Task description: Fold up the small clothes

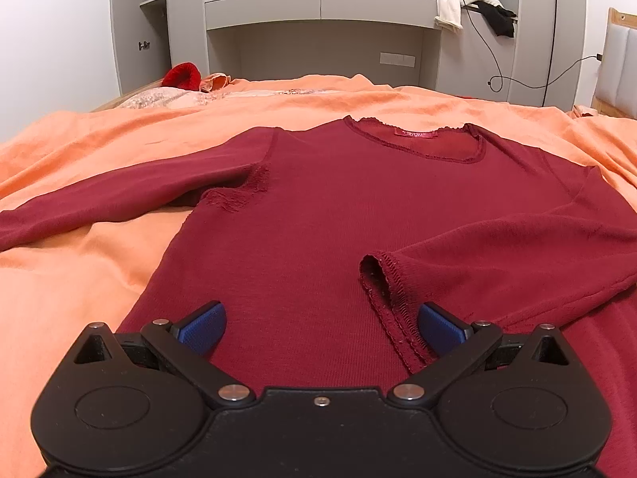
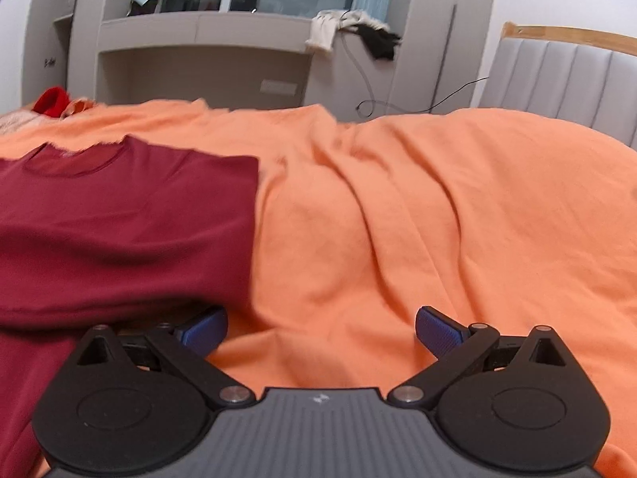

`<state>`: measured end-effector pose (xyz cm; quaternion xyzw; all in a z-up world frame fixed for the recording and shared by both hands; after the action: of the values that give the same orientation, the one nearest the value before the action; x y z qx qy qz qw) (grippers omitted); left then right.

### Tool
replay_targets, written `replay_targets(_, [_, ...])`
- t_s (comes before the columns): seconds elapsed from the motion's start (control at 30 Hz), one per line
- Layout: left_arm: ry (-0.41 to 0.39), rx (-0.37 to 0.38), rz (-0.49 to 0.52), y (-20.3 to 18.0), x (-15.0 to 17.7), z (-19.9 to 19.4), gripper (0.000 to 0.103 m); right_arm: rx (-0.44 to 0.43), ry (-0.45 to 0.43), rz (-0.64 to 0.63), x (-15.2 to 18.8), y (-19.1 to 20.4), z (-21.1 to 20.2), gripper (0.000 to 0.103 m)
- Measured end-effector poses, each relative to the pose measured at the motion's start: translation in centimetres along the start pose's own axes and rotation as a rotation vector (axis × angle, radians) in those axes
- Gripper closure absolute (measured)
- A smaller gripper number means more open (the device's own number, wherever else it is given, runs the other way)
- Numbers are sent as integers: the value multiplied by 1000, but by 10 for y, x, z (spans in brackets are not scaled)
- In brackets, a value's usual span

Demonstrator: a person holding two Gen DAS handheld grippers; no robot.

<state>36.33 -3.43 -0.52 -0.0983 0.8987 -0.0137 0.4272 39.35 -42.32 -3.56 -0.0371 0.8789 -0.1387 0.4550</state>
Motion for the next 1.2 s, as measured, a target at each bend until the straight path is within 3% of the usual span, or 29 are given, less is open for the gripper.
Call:
replay_targets(0.13, [0,-2,3,0,0,0,0,-105,-27,12,-7,5,-29,0])
replay_targets(0.27, [-1,-6,11,-1,0,0,0,-126,-130,4,-22,11,-49,0])
replay_targets(0.37, [-4,-8,18,-3,1,-1,0,-151,-148,16,-30,17,-39,0])
replay_targets(0.43, [-5,-9,22,-3,1,-1,0,-125,-142,16,-32,20,-25,0])
replay_targets(0.57, [-6,-2,25,-2,2,-2,0,-35,-50,-36,-25,22,8,0])
replay_targets(0.67, [-5,10,29,0,3,-3,0,-74,18,-38,-11,23,22,0])
replay_targets(1.0, [-4,23,22,0,2,-4,0,-102,20,10,-5,17,25,0])
replay_targets(1.2, [-27,39,-76,23,-12,-11,0,-92,-72,-35,-14,23,0,0])
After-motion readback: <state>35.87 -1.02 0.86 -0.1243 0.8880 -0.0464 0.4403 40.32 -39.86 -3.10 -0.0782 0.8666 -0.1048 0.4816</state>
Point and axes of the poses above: each gripper's, at about its wrist camera, not at the fingertips, and z roughly the way its jaws point, y to its left, x to its underside, the point moved 4 cm from there along z, roughly the way its jaws point, and after that the axes turned 9 degrees about -z, right-handed, at the moved point
